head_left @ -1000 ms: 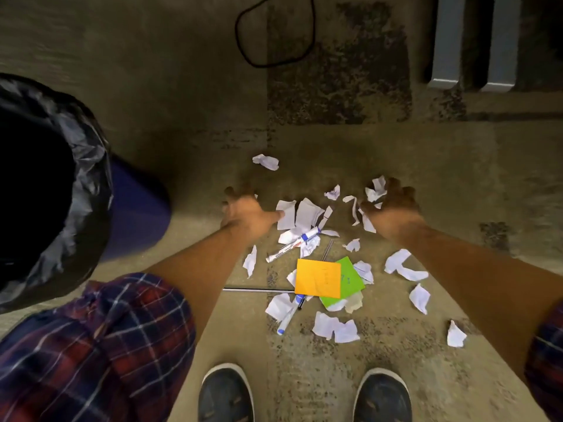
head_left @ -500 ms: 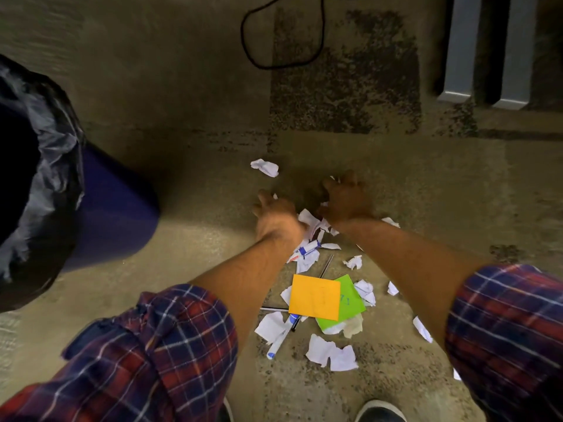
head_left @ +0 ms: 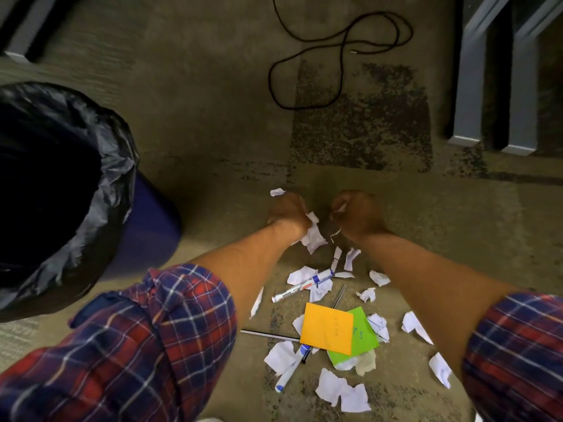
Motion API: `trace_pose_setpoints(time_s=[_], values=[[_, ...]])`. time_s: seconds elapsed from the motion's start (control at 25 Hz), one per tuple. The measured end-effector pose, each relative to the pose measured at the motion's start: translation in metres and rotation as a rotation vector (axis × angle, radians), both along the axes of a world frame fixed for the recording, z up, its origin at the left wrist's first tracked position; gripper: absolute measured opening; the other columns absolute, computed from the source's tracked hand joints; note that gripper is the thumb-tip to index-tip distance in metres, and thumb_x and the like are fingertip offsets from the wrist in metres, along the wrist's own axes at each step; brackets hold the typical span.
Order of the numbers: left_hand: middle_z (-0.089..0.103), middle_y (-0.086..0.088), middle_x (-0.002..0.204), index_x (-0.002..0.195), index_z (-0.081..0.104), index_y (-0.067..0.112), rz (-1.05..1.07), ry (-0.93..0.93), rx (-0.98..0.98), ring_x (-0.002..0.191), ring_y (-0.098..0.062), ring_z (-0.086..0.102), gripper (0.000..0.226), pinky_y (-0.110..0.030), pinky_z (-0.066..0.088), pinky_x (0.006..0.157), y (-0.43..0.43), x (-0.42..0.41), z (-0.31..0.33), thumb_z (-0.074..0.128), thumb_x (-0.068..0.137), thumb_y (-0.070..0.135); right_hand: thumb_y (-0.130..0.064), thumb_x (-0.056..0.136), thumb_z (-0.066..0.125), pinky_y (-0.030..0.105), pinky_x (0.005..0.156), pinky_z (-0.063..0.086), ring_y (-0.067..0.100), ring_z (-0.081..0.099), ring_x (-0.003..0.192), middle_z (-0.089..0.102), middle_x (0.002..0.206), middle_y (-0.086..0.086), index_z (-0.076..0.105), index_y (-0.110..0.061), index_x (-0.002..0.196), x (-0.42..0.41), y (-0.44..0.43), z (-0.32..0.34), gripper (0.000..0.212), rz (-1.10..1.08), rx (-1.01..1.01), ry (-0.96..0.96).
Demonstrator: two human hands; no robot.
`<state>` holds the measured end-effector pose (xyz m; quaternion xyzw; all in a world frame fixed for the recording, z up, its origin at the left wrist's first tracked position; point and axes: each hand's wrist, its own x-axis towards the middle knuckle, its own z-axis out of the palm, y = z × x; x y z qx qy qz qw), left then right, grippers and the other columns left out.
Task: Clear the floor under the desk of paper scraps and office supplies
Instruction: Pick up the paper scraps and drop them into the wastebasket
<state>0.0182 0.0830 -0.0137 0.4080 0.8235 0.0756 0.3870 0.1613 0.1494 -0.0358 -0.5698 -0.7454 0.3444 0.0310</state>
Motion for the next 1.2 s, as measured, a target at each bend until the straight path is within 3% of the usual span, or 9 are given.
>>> trace_pose_setpoints(time_s=[0.16,0.28,0.44,0.56,0.68,0.76,0.92,1.08,1.2], values=[[0.074,-0.016,0.116,0.110,0.072,0.003,0.074,-0.110,0.125,0.109,-0.030,0.071,0.024,-0.029,0.052,0.069,0.018,-0.032,0.055,0.077,0.092,0.019,0.006,0.085,0.075,0.052,0.083,0.063,0.039,0.073,0.097,0.071,0.103,0.025,0.070,-0.008,0.085,-0.027,0.029,0.058,0.015,-0.281,-0.308,0.377],[0.073,-0.013,0.115,0.114,0.070,0.005,0.248,-0.100,0.302,0.108,-0.028,0.072,0.025,-0.025,0.052,0.068,0.030,-0.060,0.105,0.073,0.095,0.022,0.000,0.084,0.080,0.036,0.066,0.066,0.030,0.075,0.087,0.071,0.098,0.018,0.072,0.000,0.099,-0.055,0.049,0.109,0.016,-0.209,-0.286,0.463],[0.066,-0.011,0.128,0.133,0.057,0.011,0.384,-0.052,0.530,0.115,-0.026,0.067,0.036,-0.031,0.055,0.091,0.030,-0.101,0.187,0.067,0.100,0.022,-0.005,0.088,0.077,0.026,0.063,0.063,0.022,0.076,0.089,0.073,0.110,0.010,0.073,-0.009,0.095,-0.107,0.057,0.183,0.009,-0.185,-0.241,0.658],[0.067,-0.006,0.121,0.124,0.057,0.016,0.435,0.046,0.675,0.104,-0.020,0.067,0.032,-0.029,0.053,0.081,-0.004,-0.158,0.248,0.071,0.096,0.017,-0.008,0.087,0.080,0.024,0.060,0.062,0.018,0.075,0.085,0.073,0.111,0.009,0.074,-0.011,0.094,-0.168,0.040,0.236,0.010,-0.095,-0.203,0.789],[0.073,-0.012,0.108,0.111,0.066,0.012,0.468,0.182,0.676,0.096,-0.030,0.071,0.025,-0.043,0.060,0.082,-0.066,-0.227,0.284,0.073,0.090,0.023,-0.016,0.083,0.085,0.024,0.061,0.062,0.008,0.074,0.083,0.073,0.106,-0.009,0.074,-0.020,0.088,-0.224,-0.004,0.267,0.012,0.159,-0.189,0.828],[0.077,-0.013,0.094,0.098,0.072,0.015,0.508,0.180,0.663,0.086,-0.029,0.075,0.020,-0.047,0.063,0.078,-0.115,-0.254,0.288,0.072,0.082,0.028,-0.021,0.078,0.087,0.026,0.066,0.061,0.006,0.073,0.084,0.075,0.098,-0.011,0.076,-0.020,0.087,-0.255,-0.041,0.274,0.014,0.356,-0.074,0.808],[0.077,0.006,0.076,0.085,0.079,0.025,0.515,0.275,0.482,0.069,-0.007,0.071,0.003,-0.032,0.058,0.064,-0.189,-0.274,0.249,0.080,0.085,0.027,-0.025,0.078,0.084,0.022,0.064,0.054,0.004,0.069,0.078,0.076,0.086,-0.009,0.077,-0.023,0.085,-0.299,-0.105,0.264,0.010,0.735,0.107,0.586],[0.078,-0.002,0.080,0.086,0.078,0.028,0.557,0.242,0.333,0.073,-0.022,0.077,0.003,-0.040,0.064,0.066,-0.217,-0.283,0.216,0.081,0.086,0.027,-0.023,0.084,0.082,0.032,0.077,0.059,0.014,0.069,0.092,0.074,0.097,-0.004,0.077,-0.020,0.092,-0.323,-0.125,0.245,0.010,0.899,0.168,0.390],[0.077,0.000,0.092,0.099,0.078,0.028,0.516,0.240,0.229,0.084,-0.019,0.075,0.016,-0.041,0.065,0.079,-0.220,-0.283,0.198,0.084,0.084,0.030,-0.023,0.085,0.082,0.034,0.088,0.058,0.016,0.069,0.104,0.075,0.107,-0.004,0.077,-0.024,0.094,-0.326,-0.121,0.238,0.010,0.953,0.172,0.281]])
